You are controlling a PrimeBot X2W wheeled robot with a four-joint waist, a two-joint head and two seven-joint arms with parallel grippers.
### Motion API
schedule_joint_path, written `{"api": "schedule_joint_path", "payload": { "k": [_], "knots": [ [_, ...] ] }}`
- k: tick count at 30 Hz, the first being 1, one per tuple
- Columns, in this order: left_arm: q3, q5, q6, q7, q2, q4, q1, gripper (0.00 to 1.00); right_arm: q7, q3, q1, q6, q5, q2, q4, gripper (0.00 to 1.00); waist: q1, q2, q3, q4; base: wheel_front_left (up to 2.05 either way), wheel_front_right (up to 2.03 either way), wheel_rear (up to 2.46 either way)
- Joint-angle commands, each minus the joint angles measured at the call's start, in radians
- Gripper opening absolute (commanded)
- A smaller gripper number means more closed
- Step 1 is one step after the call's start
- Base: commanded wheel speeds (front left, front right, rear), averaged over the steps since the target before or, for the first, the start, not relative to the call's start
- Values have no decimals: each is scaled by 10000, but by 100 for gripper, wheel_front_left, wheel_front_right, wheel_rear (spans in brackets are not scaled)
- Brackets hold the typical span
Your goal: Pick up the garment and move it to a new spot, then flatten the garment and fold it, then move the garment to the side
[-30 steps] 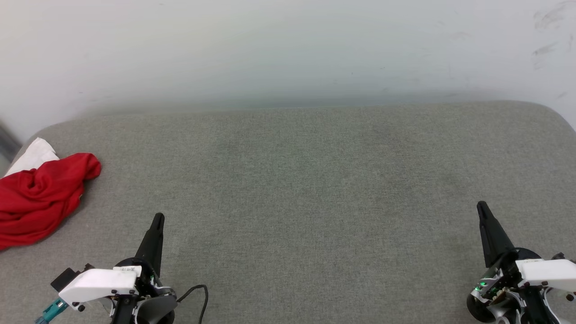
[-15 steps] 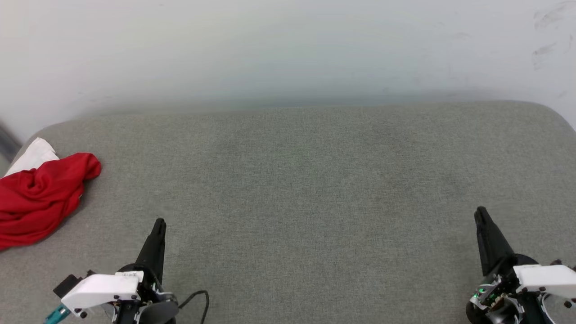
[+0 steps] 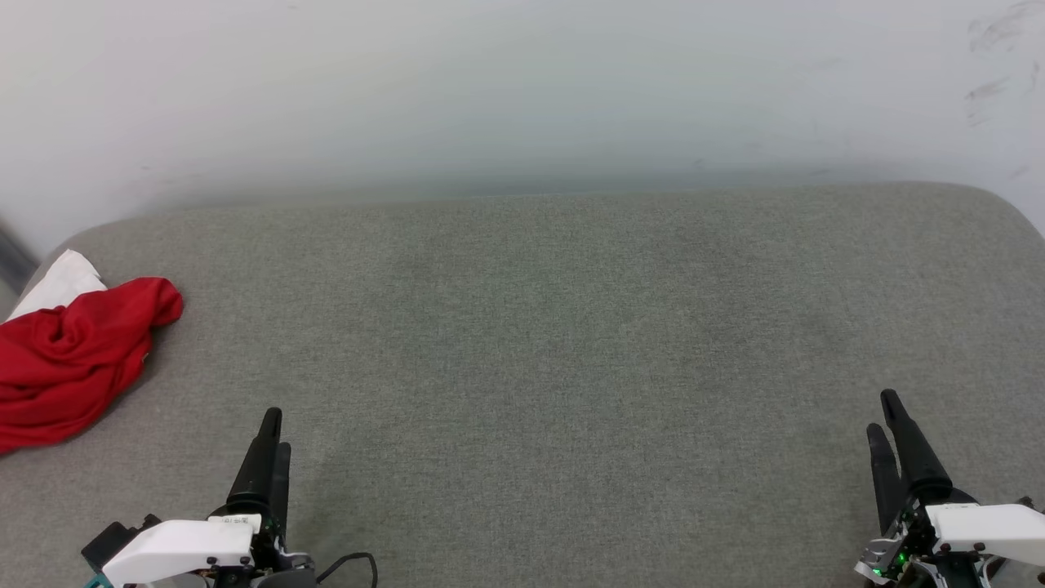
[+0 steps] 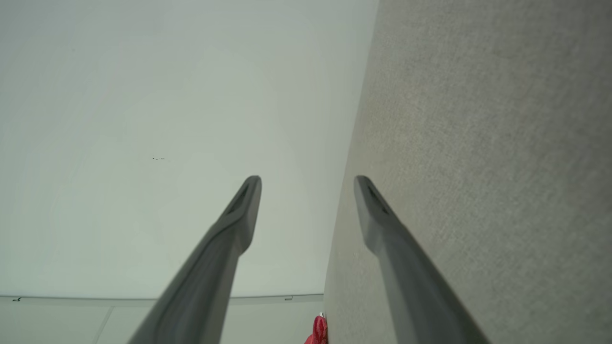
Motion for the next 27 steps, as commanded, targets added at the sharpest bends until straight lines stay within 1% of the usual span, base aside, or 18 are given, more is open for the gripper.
{"api": "schedule_joint_path", "payload": {
  "k": [1,5,15,20,21,27],
  "knots": [
    [118,398,56,-118,18,-287,-125,100,-135,-56,-52,2,-364,-10,-271,100,0,0,2,1,0,0,0],
    [141,1124,238,-298,19,-578,-105,100,-316,-101,4,2,-967,-10,-469,100,0,0,5,2,0,0,0],
    [-236,3379,871,-720,23,-1382,102,100,-737,-77,196,2,-3092,-9,-1170,100,0,0,26,-9,0,0,0],
    [-436,4596,1282,-911,24,-1644,186,100,-928,28,288,2,-4307,-9,-1561,100,0,0,43,-16,0,0,0],
    [-436,4596,1282,-911,24,-1644,186,100,-928,28,288,2,-4307,-9,-1561,100,0,0,43,-16,0,0,0],
    [-666,5912,1717,-1128,25,-1842,302,100,-1151,191,413,2,-5789,-8,-1962,100,0,0,58,-17,0,0,0]
  ]
}}
